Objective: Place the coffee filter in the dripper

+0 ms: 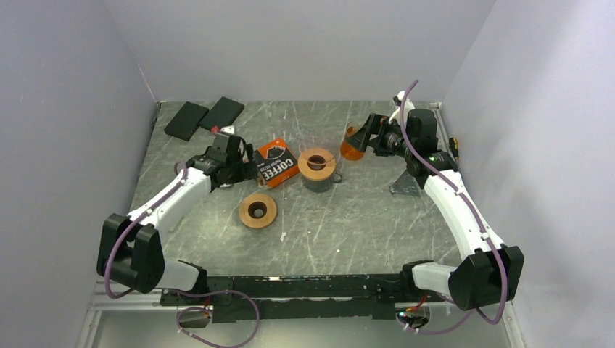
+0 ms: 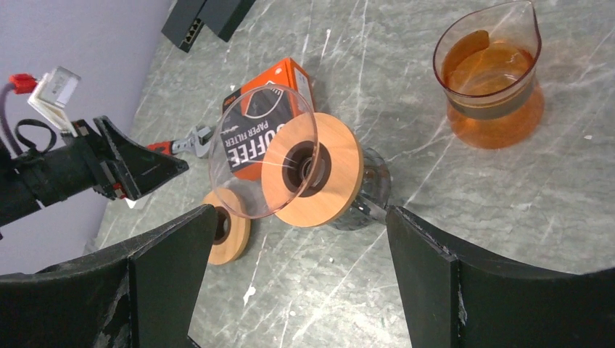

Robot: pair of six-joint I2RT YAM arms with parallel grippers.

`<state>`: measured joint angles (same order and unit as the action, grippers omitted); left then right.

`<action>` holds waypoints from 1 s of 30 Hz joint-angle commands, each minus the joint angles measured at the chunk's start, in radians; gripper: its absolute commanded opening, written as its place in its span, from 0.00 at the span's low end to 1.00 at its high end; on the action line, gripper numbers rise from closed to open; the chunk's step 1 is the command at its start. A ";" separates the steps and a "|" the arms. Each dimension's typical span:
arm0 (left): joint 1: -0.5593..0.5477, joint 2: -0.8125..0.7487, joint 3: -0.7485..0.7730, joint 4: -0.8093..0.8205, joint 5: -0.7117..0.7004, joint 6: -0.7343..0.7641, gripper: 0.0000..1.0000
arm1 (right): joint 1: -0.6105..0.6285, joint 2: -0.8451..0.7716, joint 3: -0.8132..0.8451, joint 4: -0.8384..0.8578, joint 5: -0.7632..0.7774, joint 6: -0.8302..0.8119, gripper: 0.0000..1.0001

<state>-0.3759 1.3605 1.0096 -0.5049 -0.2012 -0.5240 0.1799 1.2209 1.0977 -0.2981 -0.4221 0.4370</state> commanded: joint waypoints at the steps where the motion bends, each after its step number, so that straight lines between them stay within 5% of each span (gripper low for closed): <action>1: 0.076 0.024 -0.032 0.086 0.122 -0.073 0.99 | -0.009 -0.030 -0.002 0.004 0.046 -0.037 0.92; 13: 0.326 0.058 -0.163 0.390 0.587 -0.157 0.99 | -0.026 -0.083 -0.067 0.033 0.118 -0.009 0.92; 22: 0.355 0.029 -0.175 0.480 0.597 -0.138 0.98 | -0.069 -0.085 -0.156 0.110 0.138 0.046 0.92; 30: 0.411 0.088 -0.233 0.692 0.742 -0.232 0.90 | -0.098 -0.078 -0.159 0.110 0.125 0.049 0.91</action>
<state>-0.0063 1.4216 0.8036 0.0307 0.4381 -0.6800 0.0921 1.1446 0.9337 -0.2386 -0.2958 0.4763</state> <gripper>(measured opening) 0.924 0.916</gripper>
